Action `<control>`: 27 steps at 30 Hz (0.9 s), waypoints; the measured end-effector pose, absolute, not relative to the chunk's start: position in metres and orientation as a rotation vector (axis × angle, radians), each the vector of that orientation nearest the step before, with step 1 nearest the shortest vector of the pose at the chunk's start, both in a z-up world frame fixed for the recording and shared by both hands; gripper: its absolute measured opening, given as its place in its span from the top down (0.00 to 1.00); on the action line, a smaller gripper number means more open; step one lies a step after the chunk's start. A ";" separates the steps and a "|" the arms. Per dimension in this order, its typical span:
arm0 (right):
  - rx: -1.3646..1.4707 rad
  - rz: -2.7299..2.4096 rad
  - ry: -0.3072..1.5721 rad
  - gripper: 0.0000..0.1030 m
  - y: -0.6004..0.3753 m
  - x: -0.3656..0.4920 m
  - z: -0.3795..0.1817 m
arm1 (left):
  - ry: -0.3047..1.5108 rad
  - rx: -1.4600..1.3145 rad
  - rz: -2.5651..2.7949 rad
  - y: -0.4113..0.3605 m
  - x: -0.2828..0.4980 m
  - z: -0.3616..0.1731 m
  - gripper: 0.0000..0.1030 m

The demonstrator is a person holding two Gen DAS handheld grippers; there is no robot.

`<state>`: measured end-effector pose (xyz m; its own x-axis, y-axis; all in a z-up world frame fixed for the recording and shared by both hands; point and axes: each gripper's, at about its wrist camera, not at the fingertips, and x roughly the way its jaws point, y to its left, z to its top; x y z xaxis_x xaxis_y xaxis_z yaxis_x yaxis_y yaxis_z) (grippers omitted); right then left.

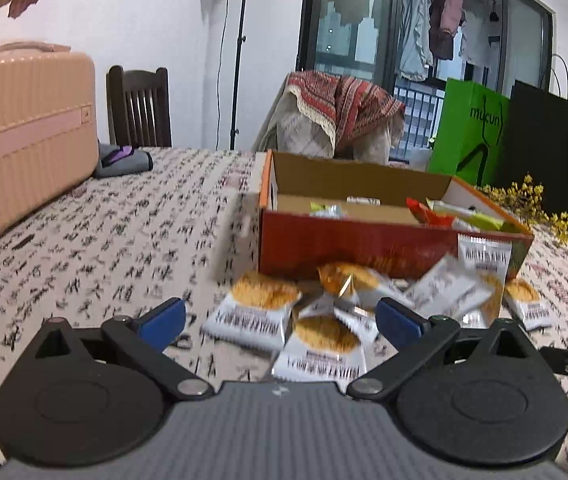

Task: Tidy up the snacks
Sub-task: 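Move the right tool back to the pile and grasp a white cracker packet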

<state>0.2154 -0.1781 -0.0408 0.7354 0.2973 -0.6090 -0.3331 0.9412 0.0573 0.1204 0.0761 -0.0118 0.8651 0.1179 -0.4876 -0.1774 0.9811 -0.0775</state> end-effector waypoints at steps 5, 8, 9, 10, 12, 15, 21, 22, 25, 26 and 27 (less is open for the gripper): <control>-0.135 0.379 0.716 0.00 -0.151 0.226 -0.049 | 0.514 -0.110 0.158 0.076 0.119 -0.018 0.00; -0.150 0.409 0.741 0.00 -0.135 0.233 -0.054 | 0.522 -0.123 0.159 0.078 0.120 -0.022 0.00; -0.151 0.417 0.745 0.00 -0.131 0.234 -0.056 | 0.527 -0.127 0.161 0.079 0.121 -0.024 0.00; -0.152 0.418 0.753 0.00 -0.127 0.238 -0.058 | 0.531 -0.132 0.161 0.081 0.121 -0.026 0.00; -0.128 0.421 0.755 0.00 -0.124 0.242 -0.059 | 0.536 -0.140 0.161 0.083 0.121 -0.028 0.00; -0.118 0.413 0.736 0.00 -0.125 0.245 -0.062 | 0.534 -0.150 0.151 0.085 0.120 -0.029 0.00; -0.105 0.416 0.707 0.12 -0.134 0.241 -0.060 | 0.547 -0.162 0.143 0.086 0.124 -0.033 0.00; -0.103 0.418 0.701 0.17 -0.136 0.239 -0.060 | 0.547 -0.165 0.144 0.087 0.124 -0.033 0.00; -0.101 0.422 0.689 0.21 -0.141 0.235 -0.060 | 0.548 -0.167 0.146 0.087 0.124 -0.033 0.00; -0.102 0.422 0.685 0.23 -0.143 0.233 -0.059 | 0.548 -0.165 0.148 0.087 0.124 -0.033 0.00; -0.102 0.419 0.678 0.31 -0.144 0.230 -0.059 | 0.548 -0.164 0.148 0.086 0.124 -0.033 0.00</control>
<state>0.2302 -0.1439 -0.0593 0.6992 0.3425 -0.6275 -0.4081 0.9119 0.0430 0.1235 0.0864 -0.0334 0.8433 0.0962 -0.5287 -0.1836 0.9762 -0.1152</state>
